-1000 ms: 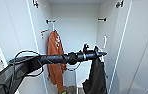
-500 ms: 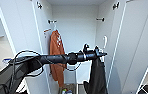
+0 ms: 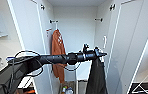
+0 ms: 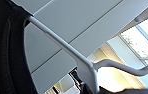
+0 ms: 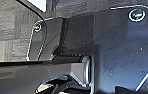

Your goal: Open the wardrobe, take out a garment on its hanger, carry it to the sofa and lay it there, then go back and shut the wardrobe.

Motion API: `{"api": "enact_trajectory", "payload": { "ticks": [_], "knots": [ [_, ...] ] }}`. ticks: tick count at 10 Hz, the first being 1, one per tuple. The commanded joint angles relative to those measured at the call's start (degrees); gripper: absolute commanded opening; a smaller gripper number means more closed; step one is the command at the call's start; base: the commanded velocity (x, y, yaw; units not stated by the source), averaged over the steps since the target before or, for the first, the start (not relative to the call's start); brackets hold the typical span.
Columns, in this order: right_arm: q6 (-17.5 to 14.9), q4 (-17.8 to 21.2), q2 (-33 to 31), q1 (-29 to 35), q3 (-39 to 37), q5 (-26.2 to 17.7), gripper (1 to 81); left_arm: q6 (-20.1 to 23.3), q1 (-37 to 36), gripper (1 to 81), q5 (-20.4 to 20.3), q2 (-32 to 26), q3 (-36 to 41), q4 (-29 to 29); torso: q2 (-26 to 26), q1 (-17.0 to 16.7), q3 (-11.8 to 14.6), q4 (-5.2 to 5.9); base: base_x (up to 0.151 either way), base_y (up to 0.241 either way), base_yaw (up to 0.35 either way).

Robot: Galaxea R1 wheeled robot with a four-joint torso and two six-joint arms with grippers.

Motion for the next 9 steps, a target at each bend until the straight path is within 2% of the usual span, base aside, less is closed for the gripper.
{"api": "enact_trajectory", "payload": {
  "ticks": [1, 9],
  "knots": [
    [-0.1, 0.1, 0.5, 2.2, 0.4, -2.3, 81.1, 0.6, -11.2, 1.0, -2.2, -0.3, 1.2, 1.0, 0.0, 0.0, 0.0, 0.00, -0.137, 0.000, 0.000],
    [-0.1, 0.1, 0.5, 2.1, 0.4, -2.3, 81.1, 0.6, -11.1, 1.0, -2.3, -0.8, 2.0, 1.4, 0.0, 0.0, 0.0, 0.00, -0.135, 0.000, 0.000]
  ]
}}
